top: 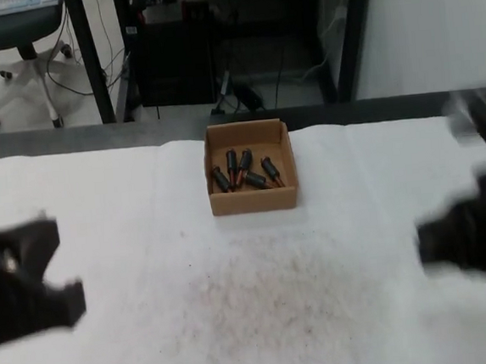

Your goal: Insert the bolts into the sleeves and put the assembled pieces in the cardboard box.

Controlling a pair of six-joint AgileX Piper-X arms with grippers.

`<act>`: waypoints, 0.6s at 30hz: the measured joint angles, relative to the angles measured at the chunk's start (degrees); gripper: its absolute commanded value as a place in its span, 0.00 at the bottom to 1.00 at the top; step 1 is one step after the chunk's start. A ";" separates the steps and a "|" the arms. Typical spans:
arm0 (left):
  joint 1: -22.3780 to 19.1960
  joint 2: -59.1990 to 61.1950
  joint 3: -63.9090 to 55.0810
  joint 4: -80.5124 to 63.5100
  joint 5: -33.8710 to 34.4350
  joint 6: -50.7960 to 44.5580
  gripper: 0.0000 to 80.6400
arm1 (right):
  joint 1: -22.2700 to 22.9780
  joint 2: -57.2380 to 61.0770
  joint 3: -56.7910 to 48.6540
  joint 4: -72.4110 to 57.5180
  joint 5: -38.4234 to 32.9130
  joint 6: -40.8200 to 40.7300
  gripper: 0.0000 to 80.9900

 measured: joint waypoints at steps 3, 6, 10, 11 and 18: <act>0.00 -3.90 4.52 0.16 -0.15 0.00 0.00 | 0.00 -12.59 9.19 -2.92 0.00 1.02 0.01; 0.00 -7.68 10.79 0.16 -0.64 -0.50 0.00 | 0.00 -21.73 14.14 -4.10 0.00 1.12 0.01; 0.00 -9.22 15.28 -1.32 -0.79 -1.43 0.00 | 0.00 -24.52 18.16 -4.89 1.93 1.19 0.01; 0.00 -9.54 16.40 -2.13 -0.79 -1.95 0.00 | 0.00 -24.60 19.25 -5.06 2.49 1.19 0.01; 0.00 -9.70 23.23 -10.60 -1.02 -4.27 0.00 | 0.00 -24.30 27.12 -9.35 4.35 1.19 0.01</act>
